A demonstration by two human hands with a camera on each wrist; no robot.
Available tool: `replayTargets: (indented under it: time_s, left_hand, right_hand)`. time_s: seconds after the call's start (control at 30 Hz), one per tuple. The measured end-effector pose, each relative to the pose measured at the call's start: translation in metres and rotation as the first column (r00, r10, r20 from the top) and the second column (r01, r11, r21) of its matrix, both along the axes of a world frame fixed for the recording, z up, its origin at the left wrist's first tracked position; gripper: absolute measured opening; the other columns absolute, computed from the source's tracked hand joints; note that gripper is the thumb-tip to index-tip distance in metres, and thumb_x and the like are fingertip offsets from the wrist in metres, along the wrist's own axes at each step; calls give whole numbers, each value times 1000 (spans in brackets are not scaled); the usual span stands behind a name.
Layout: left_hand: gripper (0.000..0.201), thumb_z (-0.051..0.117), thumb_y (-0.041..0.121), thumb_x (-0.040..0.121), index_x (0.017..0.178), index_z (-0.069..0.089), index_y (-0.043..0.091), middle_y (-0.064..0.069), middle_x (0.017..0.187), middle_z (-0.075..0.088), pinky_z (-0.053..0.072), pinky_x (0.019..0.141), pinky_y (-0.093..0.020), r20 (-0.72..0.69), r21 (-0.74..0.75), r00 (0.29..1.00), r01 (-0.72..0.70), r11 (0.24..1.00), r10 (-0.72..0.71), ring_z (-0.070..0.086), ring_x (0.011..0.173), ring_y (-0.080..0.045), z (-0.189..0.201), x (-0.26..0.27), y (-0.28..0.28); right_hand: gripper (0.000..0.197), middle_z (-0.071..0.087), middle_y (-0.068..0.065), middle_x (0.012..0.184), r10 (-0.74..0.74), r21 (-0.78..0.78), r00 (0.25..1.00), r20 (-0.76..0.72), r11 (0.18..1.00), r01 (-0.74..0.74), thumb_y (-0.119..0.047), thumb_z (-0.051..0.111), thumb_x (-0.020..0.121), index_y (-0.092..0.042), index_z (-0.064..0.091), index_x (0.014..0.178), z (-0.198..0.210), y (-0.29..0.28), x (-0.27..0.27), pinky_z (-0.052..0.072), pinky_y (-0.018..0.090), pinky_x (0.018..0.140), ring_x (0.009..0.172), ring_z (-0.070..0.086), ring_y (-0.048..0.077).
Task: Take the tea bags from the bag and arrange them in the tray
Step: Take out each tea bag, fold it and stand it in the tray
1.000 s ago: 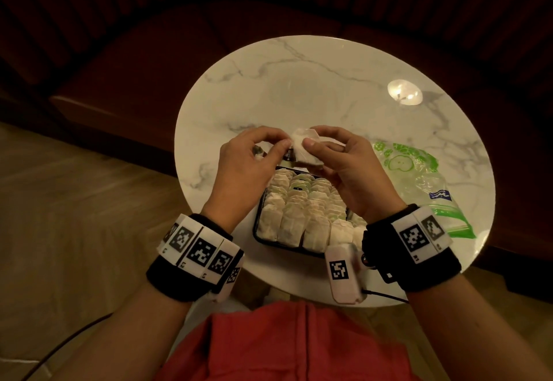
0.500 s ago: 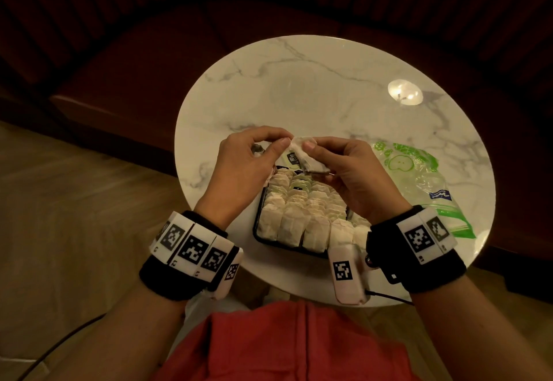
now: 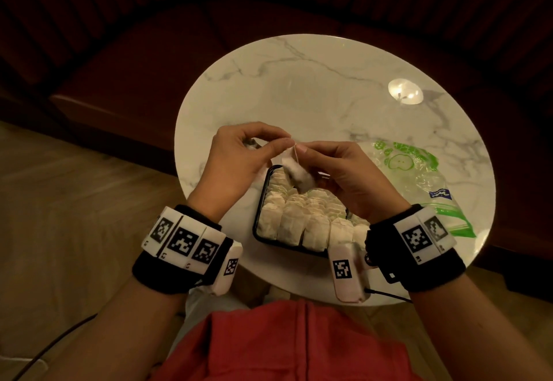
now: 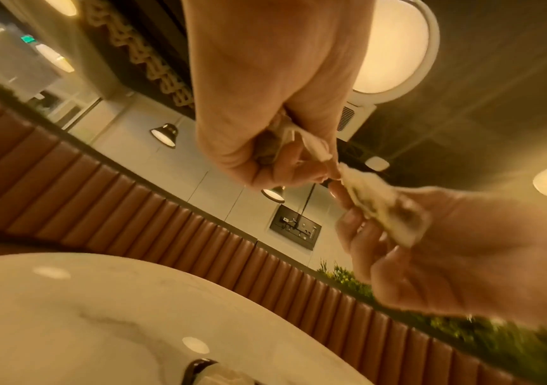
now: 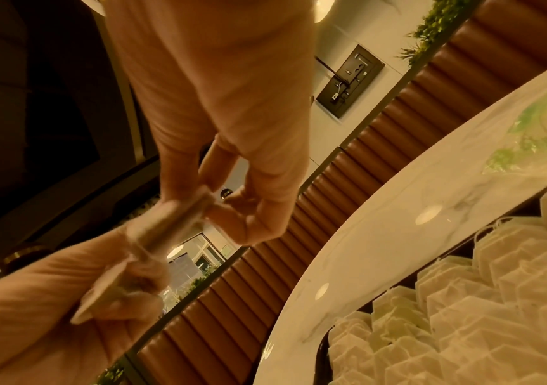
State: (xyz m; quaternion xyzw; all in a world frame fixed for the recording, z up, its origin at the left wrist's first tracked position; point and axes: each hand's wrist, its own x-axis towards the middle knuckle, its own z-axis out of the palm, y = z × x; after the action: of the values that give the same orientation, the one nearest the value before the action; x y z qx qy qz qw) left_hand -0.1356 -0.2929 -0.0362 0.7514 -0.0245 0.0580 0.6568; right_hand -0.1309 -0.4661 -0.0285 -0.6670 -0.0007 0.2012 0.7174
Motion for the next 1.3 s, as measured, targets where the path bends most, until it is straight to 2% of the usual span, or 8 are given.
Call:
replayTargets:
  time_s: [0.1,0.2,0.47,0.57,0.73,1.0,1.2,1.3]
  left_hand:
    - [4,74,7,81,84,73,9,8,70,70,42,53,-12,-67,-114,998,2,993,-10,56,54,0,2,0,2]
    - [7,66,12,90,89,72,9,2,73,69,41,48,-13,-163,-248,986,-25,968,-16,54,50,-5,0,0,2]
    - [22,66,8,88,108,68,1,0,75,70,41,47,-14,-198,-250,971,83,965,-135,58,50,-1,1,-6,-5]
    - [18,64,3,88,106,67,-1,-9,80,69,38,45,-12,-240,-320,956,86,944,-168,56,46,-1,2,-7,-9]
    - [14,67,13,85,96,69,4,-8,83,71,36,44,-15,-316,-402,930,46,914,-186,48,44,-5,-2,-7,-12]
    - [25,71,21,84,100,70,2,-17,93,72,45,53,-18,-301,-374,948,-15,927,-106,57,55,-7,-11,-5,-23]
    - [20,68,19,89,102,74,6,6,77,72,41,48,-12,-332,-242,915,153,958,-230,55,53,0,-12,-13,-31]
    - [17,69,21,88,97,74,8,3,78,71,43,48,-15,-390,-217,905,89,972,-170,55,51,-3,-19,-12,-24]
  right_hand:
    - [28,71,14,95,-36,17,998,46,999,35,-25,67,83,-6,74,102,-2,0,-1,49,35,77,87,64,23]
    - [15,74,4,94,-100,37,993,61,995,98,-18,66,87,-11,74,98,-3,2,0,43,25,71,87,64,13]
    - [14,74,5,91,-188,217,981,56,961,171,-6,64,85,-5,70,98,-1,2,2,55,23,70,83,70,16]
    - [20,73,8,97,-227,272,972,58,941,203,-7,65,81,-2,69,100,-3,2,2,57,27,79,91,70,20]
    - [14,74,5,93,-294,290,954,55,919,266,-1,61,88,-1,68,100,-3,3,1,55,23,74,86,71,16]
    - [38,71,8,93,-223,159,970,96,965,206,-9,67,87,-14,58,123,-4,-3,-7,56,32,75,94,70,24]
    - [33,71,2,84,-265,52,949,171,964,260,-9,70,84,-15,61,115,-11,-21,-7,54,28,73,83,68,17]
    - [31,73,1,85,-231,-88,963,139,966,244,-15,73,79,-16,64,109,-21,-38,-13,49,24,66,78,67,13]
